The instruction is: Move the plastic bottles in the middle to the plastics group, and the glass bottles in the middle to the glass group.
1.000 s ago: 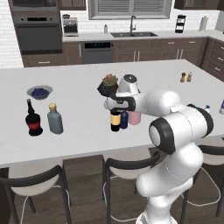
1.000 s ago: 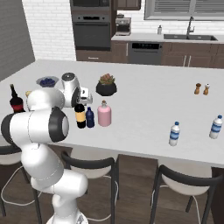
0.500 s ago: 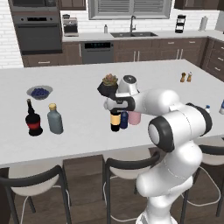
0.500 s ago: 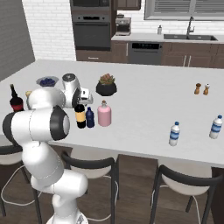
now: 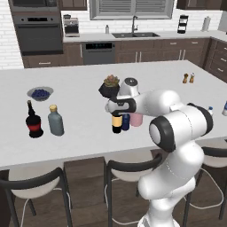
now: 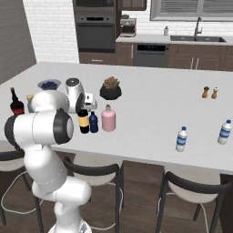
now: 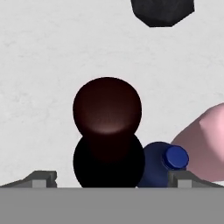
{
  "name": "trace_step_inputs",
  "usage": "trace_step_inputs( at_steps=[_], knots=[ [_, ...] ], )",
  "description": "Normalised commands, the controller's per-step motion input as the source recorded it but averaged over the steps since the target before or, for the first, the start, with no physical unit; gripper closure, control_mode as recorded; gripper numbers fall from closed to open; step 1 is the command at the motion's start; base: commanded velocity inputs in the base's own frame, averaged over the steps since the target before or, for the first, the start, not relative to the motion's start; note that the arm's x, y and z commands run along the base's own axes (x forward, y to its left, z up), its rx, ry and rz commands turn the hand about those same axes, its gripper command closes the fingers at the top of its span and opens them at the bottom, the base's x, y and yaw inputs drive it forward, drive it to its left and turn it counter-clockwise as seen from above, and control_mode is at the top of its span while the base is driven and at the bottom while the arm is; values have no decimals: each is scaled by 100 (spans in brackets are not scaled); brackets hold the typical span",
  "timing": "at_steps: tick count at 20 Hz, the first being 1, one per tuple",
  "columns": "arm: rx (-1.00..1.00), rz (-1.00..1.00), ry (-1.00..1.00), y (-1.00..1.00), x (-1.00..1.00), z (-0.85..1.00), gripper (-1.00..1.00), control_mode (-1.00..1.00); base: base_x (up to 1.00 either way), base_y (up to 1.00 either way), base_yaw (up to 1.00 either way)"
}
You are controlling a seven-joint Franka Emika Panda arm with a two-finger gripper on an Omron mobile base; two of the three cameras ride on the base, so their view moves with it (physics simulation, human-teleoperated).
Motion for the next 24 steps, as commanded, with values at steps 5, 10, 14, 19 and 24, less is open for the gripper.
trace_step_inputs(
  at_steps=[5,10,14,19,24],
  knots=[
    [0,0,0,0,3,-4,-100,-100,0,0,0],
    [0,0,0,0,4,-6,-100,-100,0,0,0],
    [0,0,0,0,7,-11,-100,-100,0,0,0],
    [0,0,0,1,6,-11,-100,-100,0,0,0],
    [0,0,0,3,8,-5,-100,-100,0,0,0]
  ],
)
